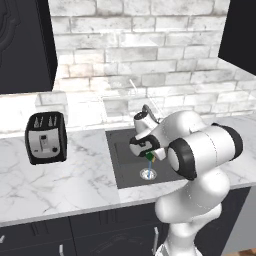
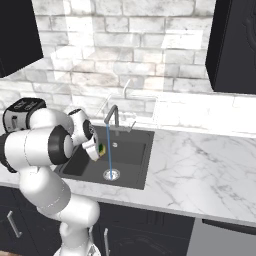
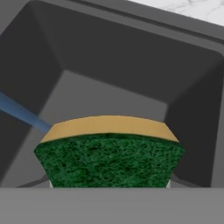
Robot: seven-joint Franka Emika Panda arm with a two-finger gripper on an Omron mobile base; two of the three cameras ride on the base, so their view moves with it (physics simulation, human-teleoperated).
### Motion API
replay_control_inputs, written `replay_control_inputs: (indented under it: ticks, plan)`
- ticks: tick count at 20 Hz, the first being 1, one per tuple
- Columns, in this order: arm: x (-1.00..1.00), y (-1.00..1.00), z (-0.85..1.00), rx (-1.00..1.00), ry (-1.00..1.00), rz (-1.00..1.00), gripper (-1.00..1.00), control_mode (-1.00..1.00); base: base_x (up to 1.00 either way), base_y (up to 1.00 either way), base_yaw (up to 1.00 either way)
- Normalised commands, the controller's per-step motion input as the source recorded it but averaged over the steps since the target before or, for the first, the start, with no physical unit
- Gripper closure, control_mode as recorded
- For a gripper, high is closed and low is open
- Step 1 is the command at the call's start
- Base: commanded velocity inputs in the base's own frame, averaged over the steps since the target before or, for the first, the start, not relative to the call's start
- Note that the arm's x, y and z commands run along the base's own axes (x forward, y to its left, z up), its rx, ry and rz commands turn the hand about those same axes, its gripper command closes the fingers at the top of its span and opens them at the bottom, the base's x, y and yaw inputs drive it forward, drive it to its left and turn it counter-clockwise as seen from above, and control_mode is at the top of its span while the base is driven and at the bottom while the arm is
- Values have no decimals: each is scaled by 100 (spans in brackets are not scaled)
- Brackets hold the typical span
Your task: Soak the sponge with water for a few seconds and then drop it inside the sink.
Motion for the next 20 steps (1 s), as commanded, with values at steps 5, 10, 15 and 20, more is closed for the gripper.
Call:
replay_control_inputs:
  ticks: [5,10,15,20]
  plan:
    - [7,0,0,0,0,0,100,-100,0,0,0]
    - [19,0,0,0,0,0,100,-100,0,0,0]
    - [17,0,-5,0,0,0,100,-100,0,0,0]
    - [15,0,-15,0,0,0,100,-100,0,0,0]
